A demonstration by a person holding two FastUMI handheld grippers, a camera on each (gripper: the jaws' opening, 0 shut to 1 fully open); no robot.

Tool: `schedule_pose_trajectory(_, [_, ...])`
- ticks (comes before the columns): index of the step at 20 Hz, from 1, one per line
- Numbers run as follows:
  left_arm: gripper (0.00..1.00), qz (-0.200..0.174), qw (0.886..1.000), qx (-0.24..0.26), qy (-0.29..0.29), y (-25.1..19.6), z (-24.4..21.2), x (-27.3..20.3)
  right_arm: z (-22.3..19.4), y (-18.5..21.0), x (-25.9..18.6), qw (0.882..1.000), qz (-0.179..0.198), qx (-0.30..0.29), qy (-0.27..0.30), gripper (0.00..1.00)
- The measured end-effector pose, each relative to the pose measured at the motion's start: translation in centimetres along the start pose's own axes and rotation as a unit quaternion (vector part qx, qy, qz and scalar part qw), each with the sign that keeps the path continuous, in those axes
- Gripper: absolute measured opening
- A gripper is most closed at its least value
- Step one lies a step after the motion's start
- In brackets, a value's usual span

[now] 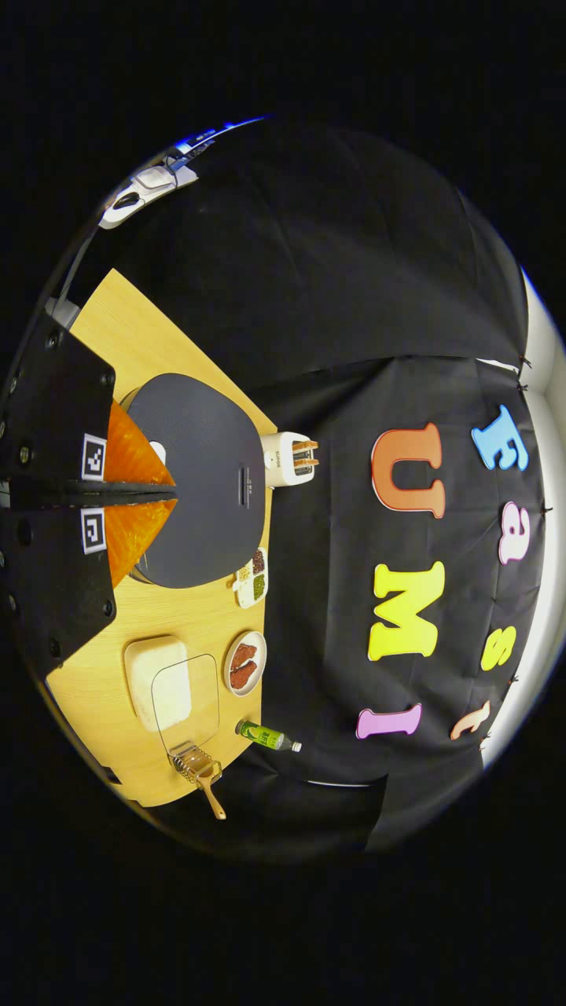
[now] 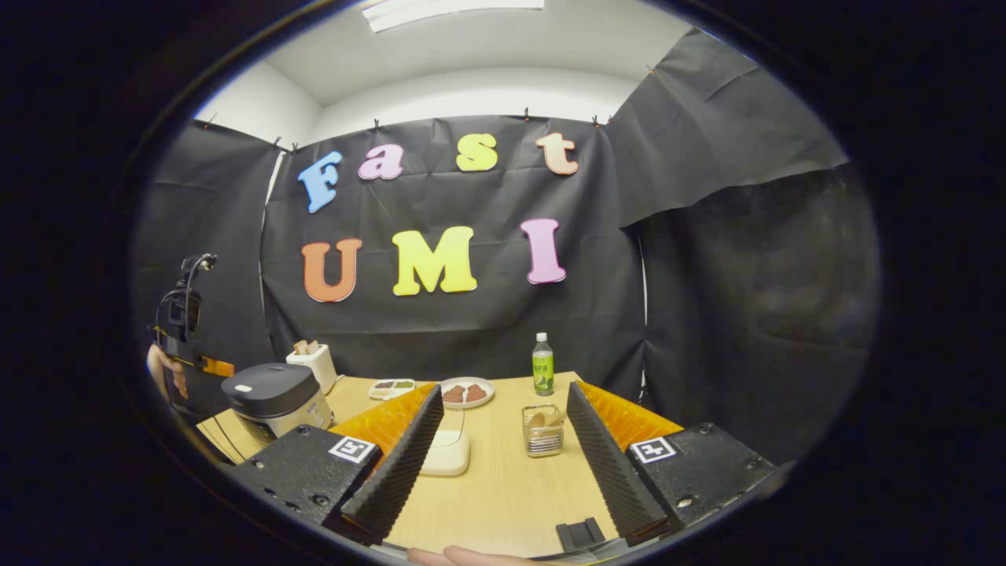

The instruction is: Close the left gripper, press the button to open the rice cooker; take a wooden spoon from the chopstick holder with the right hand, scoop a spoonful of rice and pour it into the rice cooker, then put the wooden spoon back into the chopstick holder.

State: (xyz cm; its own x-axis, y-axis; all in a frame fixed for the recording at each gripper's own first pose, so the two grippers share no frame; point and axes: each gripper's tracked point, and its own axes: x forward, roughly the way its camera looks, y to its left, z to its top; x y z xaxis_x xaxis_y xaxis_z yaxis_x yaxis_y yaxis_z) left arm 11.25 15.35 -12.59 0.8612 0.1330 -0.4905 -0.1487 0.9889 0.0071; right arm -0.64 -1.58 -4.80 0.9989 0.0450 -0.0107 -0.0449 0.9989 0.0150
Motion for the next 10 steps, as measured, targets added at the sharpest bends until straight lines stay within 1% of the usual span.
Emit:
schedule_pose_trajectory(3, [0.0, 0.002, 1.0, -0.001, 0.016, 0.4, -0.7, 1.4, -0.5, 0.3, 0.3, 1.0, 0.0, -0.001, 0.003, 1.0])
schedule_pose_trajectory(6, [0.0, 0.011, 0.999, 0.022, 0.03, 0.8, -2.2, 2.5, -1.3, 0.4, 0.4, 1.0, 0.001, -0.007, 0.007, 1.0])
schedule_pose_trajectory(10, [0.0, 0.007, 0.999, 0.013, 0.032, 0.9, -2.6, 2.7, -2.4, 0.3, 0.8, 1.0, -0.005, -0.012, 0.012, 1.0])
